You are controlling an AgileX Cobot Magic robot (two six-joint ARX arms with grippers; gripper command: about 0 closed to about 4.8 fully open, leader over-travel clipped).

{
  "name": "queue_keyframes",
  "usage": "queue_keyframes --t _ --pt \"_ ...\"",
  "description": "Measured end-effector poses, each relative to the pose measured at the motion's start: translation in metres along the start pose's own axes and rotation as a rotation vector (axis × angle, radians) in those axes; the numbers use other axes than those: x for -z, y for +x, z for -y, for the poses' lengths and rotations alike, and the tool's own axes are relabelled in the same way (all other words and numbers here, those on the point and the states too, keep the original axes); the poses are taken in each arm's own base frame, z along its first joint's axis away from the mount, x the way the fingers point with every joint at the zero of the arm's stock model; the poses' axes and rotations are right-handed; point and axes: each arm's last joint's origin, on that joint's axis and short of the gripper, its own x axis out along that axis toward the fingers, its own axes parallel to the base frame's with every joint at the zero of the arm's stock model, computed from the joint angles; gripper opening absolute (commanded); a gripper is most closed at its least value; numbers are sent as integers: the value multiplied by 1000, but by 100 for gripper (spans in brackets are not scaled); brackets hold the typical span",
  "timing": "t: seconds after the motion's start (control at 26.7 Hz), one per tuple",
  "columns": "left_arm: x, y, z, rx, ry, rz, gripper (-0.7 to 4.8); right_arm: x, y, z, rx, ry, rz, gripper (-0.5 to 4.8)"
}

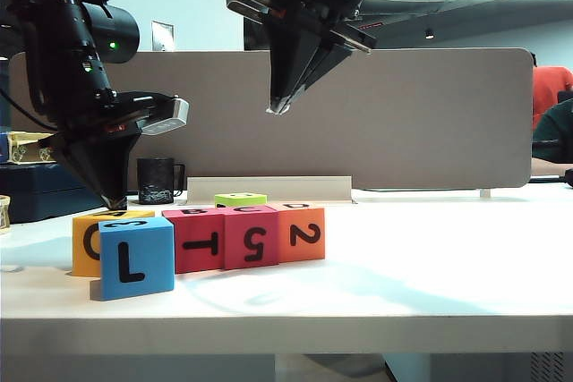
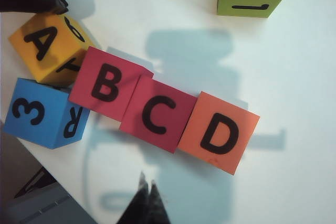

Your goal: Select the appropriate blocks from the scattered letter blocks on the table and arrange them in a row to spell out "ABCD".

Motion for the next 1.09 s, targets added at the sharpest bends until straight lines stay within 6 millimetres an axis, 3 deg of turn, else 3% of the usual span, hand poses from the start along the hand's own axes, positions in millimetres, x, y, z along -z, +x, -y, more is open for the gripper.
queue_keyframes --t 0.26,0.52,0.9,1.09 --pt "-4 -2 -1 -11 6 25 -6 0 0 0 1 -1 2 -4" --pt "-21 -37 0 -106 11 104 -6 -1 -1 7 10 4 16 -4" --pt "-5 -50 -14 -126 -66 57 -6 1 -6 49 79 98 24 -4" --pt "8 -50 -11 -150 -74 109 -6 4 -9 67 104 140 25 -4"
